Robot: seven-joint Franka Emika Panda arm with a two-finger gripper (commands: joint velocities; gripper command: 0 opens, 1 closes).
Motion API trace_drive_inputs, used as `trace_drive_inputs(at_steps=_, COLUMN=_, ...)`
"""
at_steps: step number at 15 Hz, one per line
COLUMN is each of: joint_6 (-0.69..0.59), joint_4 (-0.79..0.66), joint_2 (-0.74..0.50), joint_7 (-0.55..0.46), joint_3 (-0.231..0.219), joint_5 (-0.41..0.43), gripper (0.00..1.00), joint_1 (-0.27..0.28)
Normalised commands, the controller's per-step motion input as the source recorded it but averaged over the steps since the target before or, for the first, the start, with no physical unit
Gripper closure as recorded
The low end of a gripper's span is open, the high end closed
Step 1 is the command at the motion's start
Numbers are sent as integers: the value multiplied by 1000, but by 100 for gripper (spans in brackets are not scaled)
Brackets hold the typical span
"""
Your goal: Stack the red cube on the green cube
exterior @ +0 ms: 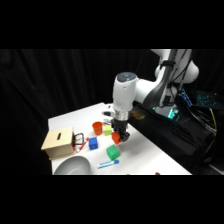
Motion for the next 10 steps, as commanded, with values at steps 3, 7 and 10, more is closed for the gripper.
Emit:
trace_drive_inputs(at_steps=3, joint_6=-243, joint_4=327, joint_2=75, joint_7=-286, joint_3=157, joint_5=157, gripper=75, joint_1=-196)
trace_drive_inputs(at_steps=7, joint_6=-142, joint_4=298, joint_2=157, joint_7=-262, joint_3=136, joint_5=186, gripper=75, joint_1=-152)
trace_drive_inputs(at_steps=10, joint_6=-84, joint_4=218, joint_2=149, joint_7=-232, joint_3=107, joint_5=187, gripper=75, joint_1=-122)
